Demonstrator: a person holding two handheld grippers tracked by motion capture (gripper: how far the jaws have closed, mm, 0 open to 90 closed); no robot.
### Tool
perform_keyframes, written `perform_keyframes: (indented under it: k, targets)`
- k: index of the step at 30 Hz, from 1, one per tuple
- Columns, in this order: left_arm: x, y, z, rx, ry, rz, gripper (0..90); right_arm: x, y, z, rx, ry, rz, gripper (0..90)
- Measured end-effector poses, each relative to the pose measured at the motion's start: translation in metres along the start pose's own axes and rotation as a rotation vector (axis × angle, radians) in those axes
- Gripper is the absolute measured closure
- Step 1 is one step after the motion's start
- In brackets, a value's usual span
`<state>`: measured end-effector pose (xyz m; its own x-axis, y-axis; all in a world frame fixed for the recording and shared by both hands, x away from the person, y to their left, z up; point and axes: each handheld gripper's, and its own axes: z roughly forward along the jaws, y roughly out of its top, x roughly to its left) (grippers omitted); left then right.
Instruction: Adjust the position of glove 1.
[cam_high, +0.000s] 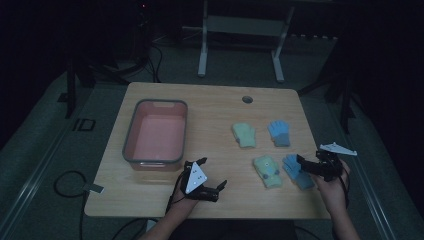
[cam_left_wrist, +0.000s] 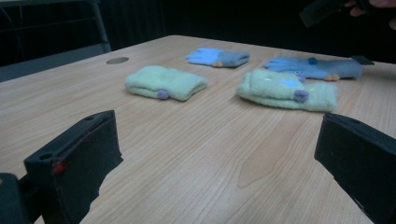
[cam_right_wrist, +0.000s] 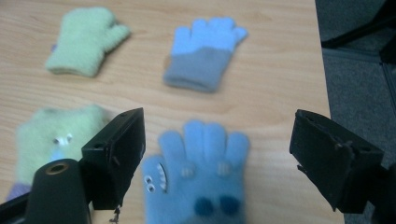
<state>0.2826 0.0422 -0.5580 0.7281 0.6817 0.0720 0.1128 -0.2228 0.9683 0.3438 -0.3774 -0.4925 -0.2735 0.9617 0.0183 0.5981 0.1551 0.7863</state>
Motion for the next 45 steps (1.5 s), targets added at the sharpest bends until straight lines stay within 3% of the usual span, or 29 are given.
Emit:
perform_keyframes:
  k: [10,20,26,36,45]
  targets:
    - [0.001,0.000,0.000,-0.002,-0.001,-0.006,0.0,0.014,0.027,0.005,-0.004,0.039,-0.042,19.1]
    - [0.002,0.000,0.000,-0.004,-0.004,-0.012,0.0,0.035,0.049,0.014,0.005,0.099,-0.116,23.1]
    - [0.001,0.000,-0.001,-0.005,-0.005,-0.010,0.0,0.045,0.060,0.020,-0.002,0.128,-0.127,24.4]
    - [0.001,0.000,0.000,-0.005,-0.006,-0.009,0.0,0.068,0.077,0.040,0.007,0.192,-0.193,29.2]
    - [0.002,0.000,-0.001,-0.007,-0.009,-0.010,0.0,0.091,0.084,0.068,0.039,0.238,-0.254,34.5]
